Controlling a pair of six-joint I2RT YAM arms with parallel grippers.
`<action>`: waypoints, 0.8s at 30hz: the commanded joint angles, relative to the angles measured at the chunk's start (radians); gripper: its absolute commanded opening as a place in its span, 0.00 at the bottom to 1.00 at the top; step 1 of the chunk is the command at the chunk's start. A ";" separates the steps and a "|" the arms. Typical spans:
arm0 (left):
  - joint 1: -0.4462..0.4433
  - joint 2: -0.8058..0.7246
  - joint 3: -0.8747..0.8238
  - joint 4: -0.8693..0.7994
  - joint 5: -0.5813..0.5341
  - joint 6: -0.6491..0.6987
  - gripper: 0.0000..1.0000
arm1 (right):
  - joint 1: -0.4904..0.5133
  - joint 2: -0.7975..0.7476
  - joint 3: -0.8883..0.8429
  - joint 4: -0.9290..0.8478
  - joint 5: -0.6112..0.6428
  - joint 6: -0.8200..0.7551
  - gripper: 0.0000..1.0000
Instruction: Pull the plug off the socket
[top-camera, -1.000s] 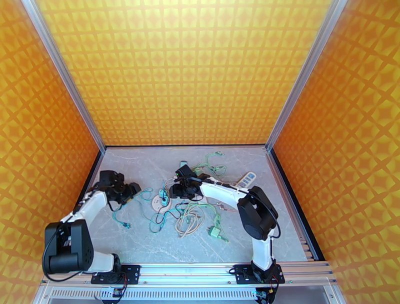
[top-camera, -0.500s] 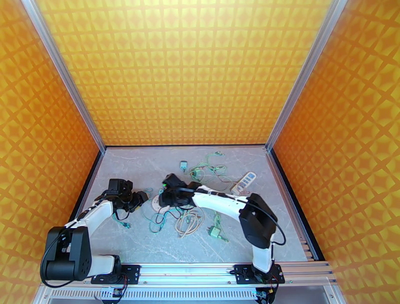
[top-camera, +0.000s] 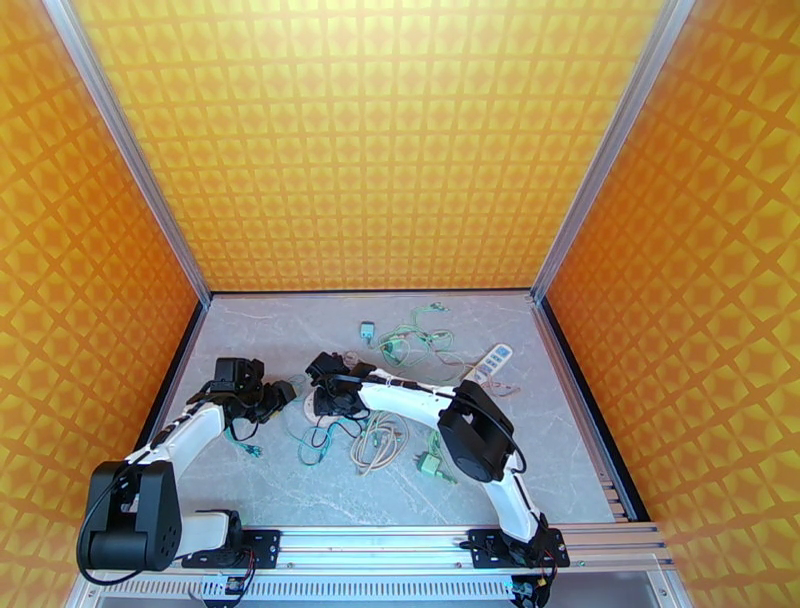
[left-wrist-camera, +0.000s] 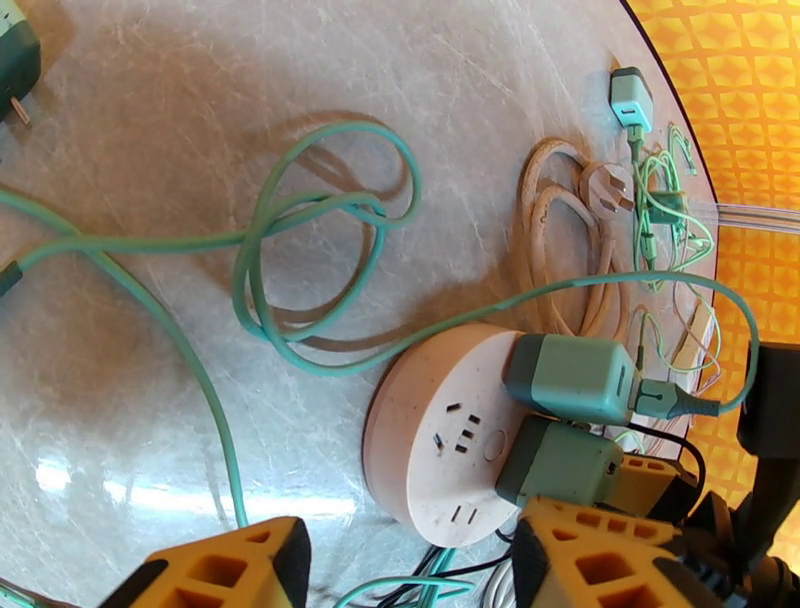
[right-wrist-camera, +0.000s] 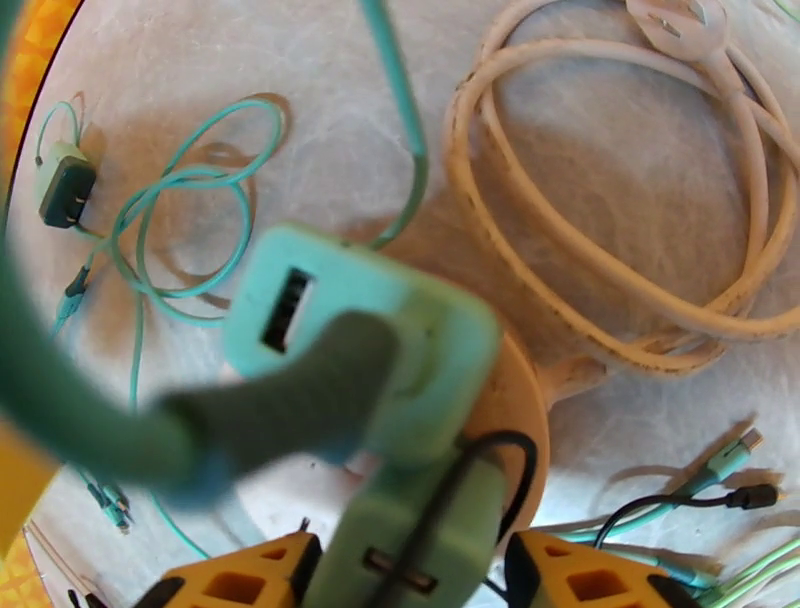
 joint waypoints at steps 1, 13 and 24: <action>-0.005 -0.022 -0.014 0.004 -0.003 -0.018 0.57 | -0.002 0.032 0.052 -0.054 0.076 -0.021 0.37; -0.108 0.015 -0.008 0.066 0.000 -0.100 0.54 | -0.077 -0.002 0.034 0.037 0.038 -0.285 0.26; -0.164 0.188 0.069 0.155 0.077 -0.123 0.43 | -0.100 -0.018 -0.001 0.044 -0.033 -0.397 0.27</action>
